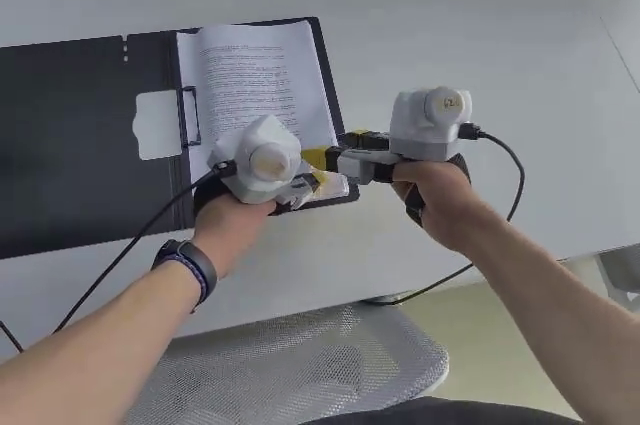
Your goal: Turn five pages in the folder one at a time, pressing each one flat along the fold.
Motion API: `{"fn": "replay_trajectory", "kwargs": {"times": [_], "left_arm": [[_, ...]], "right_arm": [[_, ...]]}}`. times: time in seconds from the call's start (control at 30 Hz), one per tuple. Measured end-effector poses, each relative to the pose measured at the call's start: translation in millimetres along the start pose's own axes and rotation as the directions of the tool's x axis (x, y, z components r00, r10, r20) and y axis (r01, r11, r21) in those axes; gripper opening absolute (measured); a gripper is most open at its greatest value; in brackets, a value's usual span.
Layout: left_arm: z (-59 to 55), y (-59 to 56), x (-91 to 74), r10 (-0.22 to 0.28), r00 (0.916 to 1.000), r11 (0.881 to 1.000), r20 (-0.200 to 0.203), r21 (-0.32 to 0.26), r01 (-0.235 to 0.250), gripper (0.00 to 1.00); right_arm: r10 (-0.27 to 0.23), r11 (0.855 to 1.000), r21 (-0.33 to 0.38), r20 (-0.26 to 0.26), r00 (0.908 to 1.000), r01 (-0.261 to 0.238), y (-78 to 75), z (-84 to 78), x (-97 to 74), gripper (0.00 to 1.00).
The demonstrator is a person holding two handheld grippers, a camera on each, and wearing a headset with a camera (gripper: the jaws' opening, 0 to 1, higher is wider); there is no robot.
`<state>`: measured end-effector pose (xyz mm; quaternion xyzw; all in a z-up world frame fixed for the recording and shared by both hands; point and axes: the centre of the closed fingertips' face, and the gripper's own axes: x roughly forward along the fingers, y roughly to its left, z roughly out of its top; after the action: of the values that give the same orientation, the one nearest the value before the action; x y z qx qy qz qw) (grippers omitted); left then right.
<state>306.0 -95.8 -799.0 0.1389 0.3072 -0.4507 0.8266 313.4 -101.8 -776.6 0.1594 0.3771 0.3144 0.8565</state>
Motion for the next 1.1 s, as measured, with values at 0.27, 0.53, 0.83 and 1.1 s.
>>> {"fn": "replay_trajectory", "kwargs": {"times": [0.27,0.53,0.83,1.1], "left_arm": [[0.1,0.2,0.0,0.0,1.0,1.0,0.0,-0.001,0.0,0.41],[-1.8,2.4,2.9,0.0,1.0,1.0,-0.001,-0.002,0.0,0.41],[-3.4,5.0,5.8,0.002,1.0,1.0,-0.001,-0.008,-0.002,0.4],[-3.6,4.7,6.0,-0.007,1.0,1.0,-0.007,-0.01,0.007,0.41]], "right_arm": [[0.015,0.998,0.062,0.018,0.9997,-0.016,-4.1,-3.1,2.4,0.41],[0.026,0.995,0.1,0.041,0.9988,-0.03,-4.7,-1.8,5.5,0.3],[0.003,0.989,0.147,0.069,0.9976,-0.014,-14.0,1.1,4.1,0.09],[0.004,0.984,0.178,0.082,0.9967,-0.018,-13.7,1.4,4.1,0.03]]}}
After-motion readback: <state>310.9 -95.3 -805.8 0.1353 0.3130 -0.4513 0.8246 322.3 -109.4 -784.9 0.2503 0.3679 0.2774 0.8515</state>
